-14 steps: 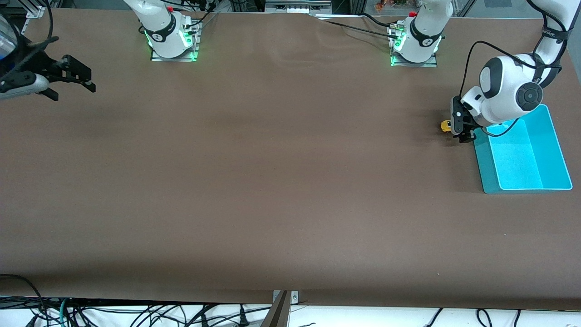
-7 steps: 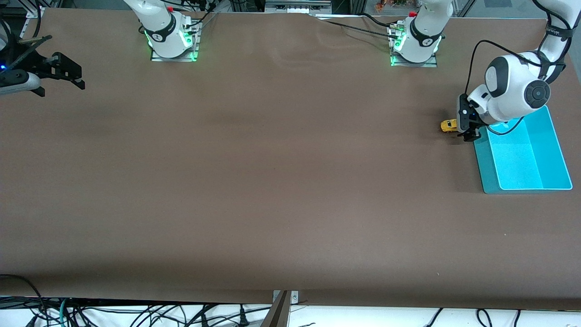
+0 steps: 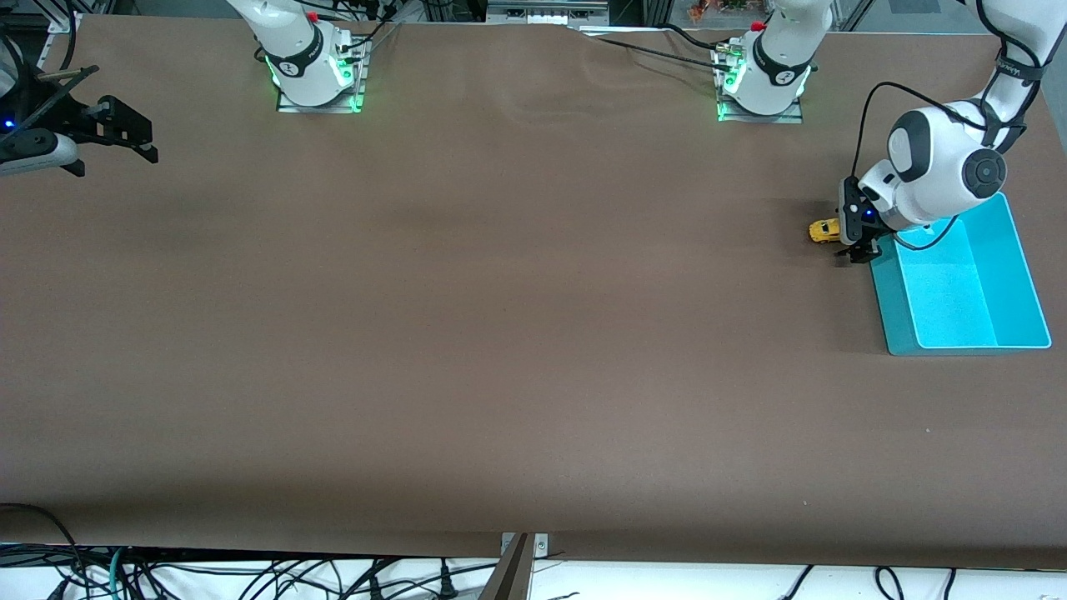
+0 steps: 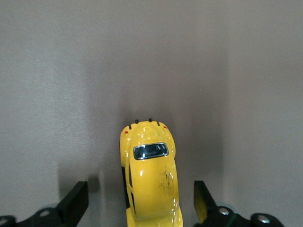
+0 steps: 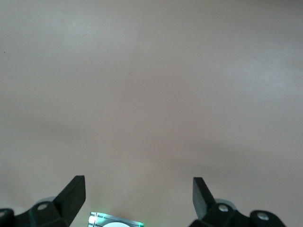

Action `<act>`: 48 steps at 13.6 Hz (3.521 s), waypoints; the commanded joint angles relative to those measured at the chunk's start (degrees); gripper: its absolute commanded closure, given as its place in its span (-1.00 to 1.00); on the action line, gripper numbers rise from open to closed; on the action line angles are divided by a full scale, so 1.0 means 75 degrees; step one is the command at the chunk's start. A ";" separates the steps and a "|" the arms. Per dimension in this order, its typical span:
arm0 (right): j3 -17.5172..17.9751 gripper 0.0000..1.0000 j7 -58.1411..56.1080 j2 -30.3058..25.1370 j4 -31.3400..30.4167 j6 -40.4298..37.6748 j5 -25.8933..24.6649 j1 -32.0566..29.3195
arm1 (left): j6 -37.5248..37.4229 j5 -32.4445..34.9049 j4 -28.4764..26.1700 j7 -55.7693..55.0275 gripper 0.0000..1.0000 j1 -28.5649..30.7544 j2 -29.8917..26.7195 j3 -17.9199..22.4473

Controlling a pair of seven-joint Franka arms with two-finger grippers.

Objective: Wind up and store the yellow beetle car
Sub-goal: 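Close the left gripper around the yellow car, then lift the car with the left gripper and move it into the tray, then open the left gripper to drop the car in the tray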

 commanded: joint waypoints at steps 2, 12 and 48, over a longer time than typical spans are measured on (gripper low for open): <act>0.0214 -1.00 0.0323 0.0112 0.0291 -0.0226 -0.0072 0.0118 | 0.0286 0.0183 -0.0125 0.0425 0.56 0.0286 0.0020 -0.0087; 0.0425 -1.00 0.1250 0.0147 0.0303 -0.0367 -0.0060 0.0025 | -0.3375 -0.1492 0.2156 0.0063 0.71 0.0158 -0.0027 -0.1504; 0.0343 -1.00 0.1824 0.0311 0.0338 0.0067 -0.0048 0.0013 | -1.0273 0.0337 0.8359 -0.7645 -1.00 0.1274 0.0949 -0.5584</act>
